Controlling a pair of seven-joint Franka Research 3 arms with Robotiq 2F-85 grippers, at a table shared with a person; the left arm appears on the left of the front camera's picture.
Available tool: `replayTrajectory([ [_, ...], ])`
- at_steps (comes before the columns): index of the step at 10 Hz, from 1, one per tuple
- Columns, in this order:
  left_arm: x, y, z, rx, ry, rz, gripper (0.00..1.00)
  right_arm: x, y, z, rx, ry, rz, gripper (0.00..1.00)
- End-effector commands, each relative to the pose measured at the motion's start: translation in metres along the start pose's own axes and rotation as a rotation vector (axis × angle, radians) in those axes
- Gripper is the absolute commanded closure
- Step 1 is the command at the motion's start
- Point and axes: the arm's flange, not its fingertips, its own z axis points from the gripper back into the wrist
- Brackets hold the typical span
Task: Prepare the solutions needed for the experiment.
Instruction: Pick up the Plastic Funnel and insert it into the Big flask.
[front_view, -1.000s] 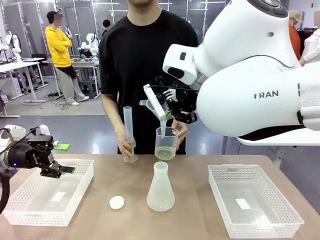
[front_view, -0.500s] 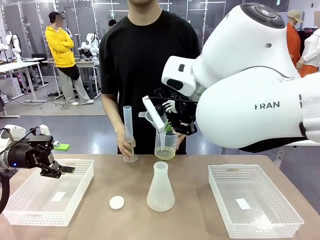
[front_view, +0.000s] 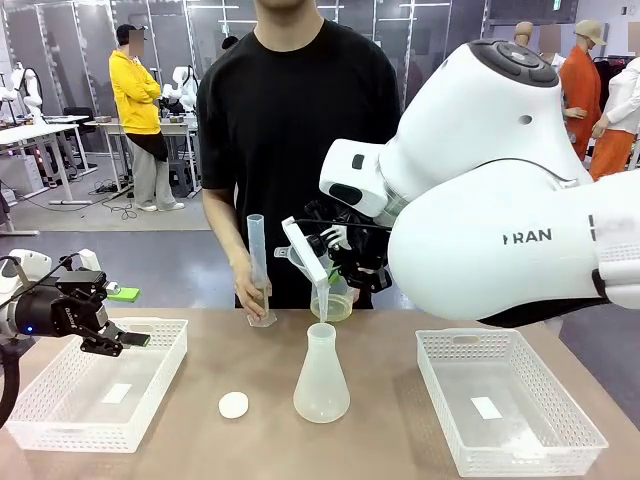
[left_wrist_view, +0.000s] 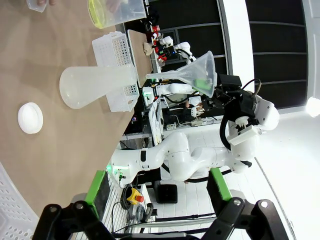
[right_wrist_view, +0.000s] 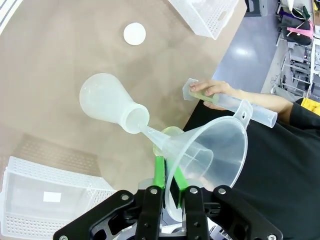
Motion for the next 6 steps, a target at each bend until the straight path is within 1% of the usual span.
replayTrajectory([
  [1,0.002,-0.003,0.0,0.003,-0.002,0.008,0.0,-0.005,0.001,-0.01,-0.002,-0.026,0.005,0.94],
  [6,0.002,-0.003,0.0,0.003,-0.002,0.008,0.0,-0.009,0.007,-0.033,0.015,-0.056,-0.022,0.94],
])
